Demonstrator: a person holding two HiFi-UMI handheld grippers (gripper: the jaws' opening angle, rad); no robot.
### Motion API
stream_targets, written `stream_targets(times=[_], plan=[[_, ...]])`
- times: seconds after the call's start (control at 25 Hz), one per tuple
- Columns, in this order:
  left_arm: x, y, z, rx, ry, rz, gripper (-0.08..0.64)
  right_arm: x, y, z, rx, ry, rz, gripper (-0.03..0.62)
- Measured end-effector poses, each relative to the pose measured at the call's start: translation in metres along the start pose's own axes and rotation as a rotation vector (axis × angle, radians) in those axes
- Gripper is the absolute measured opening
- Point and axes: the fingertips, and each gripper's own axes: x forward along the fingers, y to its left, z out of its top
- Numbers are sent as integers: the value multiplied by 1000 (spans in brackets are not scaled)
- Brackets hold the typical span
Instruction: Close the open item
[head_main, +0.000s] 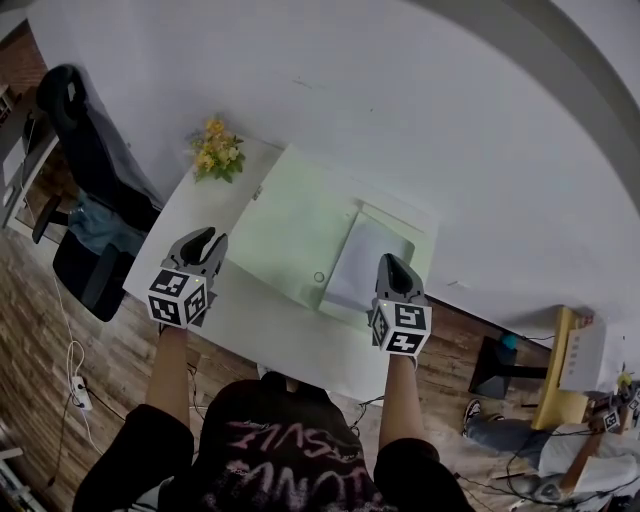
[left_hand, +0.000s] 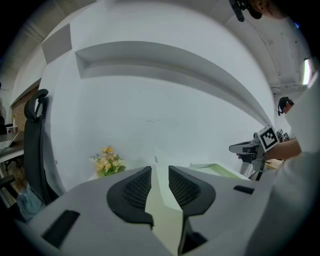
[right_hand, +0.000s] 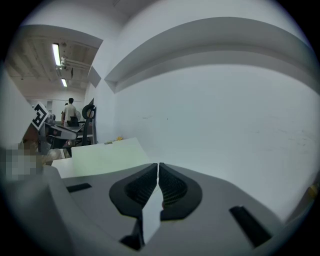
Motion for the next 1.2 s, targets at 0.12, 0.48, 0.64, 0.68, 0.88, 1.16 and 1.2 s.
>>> stream_targets(times=[0.12, 0.48, 0.64, 0.68, 0.88, 1.16, 1.2], plan=[[-2, 3, -7, -6, -2, -8, 110, 0, 3, -6, -8, 15, 2, 26], [-5, 58, -34, -9, 49, 28, 110, -2, 0, -14, 0, 36, -41, 26], [7, 56, -55, 8, 92, -18, 110, -2, -2, -21, 1, 54, -59, 26], [11, 52, -59, 13, 101, -40, 111, -1, -3, -23, 4, 61, -64, 26], [31, 32, -68, 13, 107, -133, 114, -1, -5, -33, 9, 84, -84, 26], [46, 5, -54, 19, 69, -216, 114, -7, -15, -44, 19, 106, -103, 26], [48, 1, -51, 19, 60, -225, 114, -8, -17, -44, 21, 107, -105, 26]])
